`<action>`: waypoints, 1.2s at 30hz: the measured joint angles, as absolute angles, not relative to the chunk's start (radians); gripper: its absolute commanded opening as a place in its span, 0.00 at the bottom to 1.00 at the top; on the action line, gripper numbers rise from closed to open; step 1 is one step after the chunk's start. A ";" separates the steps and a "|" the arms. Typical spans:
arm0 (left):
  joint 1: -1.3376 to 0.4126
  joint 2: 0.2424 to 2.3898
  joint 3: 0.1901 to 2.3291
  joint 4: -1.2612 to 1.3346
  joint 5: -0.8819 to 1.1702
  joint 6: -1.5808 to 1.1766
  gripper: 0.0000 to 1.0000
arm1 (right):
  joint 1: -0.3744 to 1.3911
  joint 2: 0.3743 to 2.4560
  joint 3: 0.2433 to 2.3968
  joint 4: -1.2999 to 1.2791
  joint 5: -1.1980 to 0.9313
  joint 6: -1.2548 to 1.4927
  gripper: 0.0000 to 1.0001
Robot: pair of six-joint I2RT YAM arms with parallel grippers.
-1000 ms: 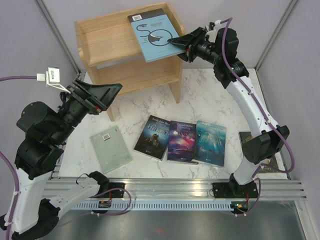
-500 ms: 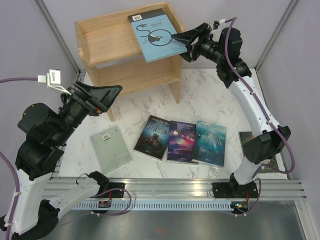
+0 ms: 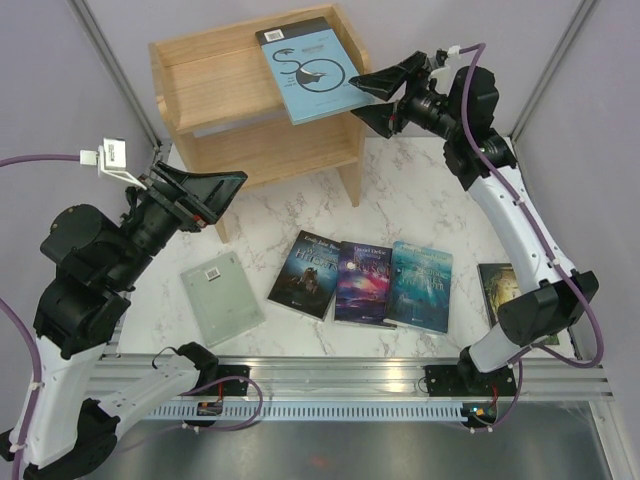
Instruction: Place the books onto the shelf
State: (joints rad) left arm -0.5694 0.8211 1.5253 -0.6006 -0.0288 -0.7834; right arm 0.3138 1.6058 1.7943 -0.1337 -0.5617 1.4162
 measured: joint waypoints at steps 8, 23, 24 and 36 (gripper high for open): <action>-0.569 0.836 1.517 -0.600 -0.028 -0.784 0.93 | 0.314 1.539 1.723 -0.088 -0.583 1.428 0.56; -0.569 0.843 1.506 -0.599 -0.030 -0.784 0.93 | 0.317 1.567 1.706 -0.046 -0.596 1.454 0.20; -0.569 0.844 1.506 -0.599 -0.031 -0.783 0.93 | 0.317 1.573 1.706 -0.041 -0.597 1.456 0.18; -0.569 0.844 1.506 -0.599 -0.052 -0.783 0.93 | 0.318 1.646 1.745 0.020 -0.594 1.489 0.06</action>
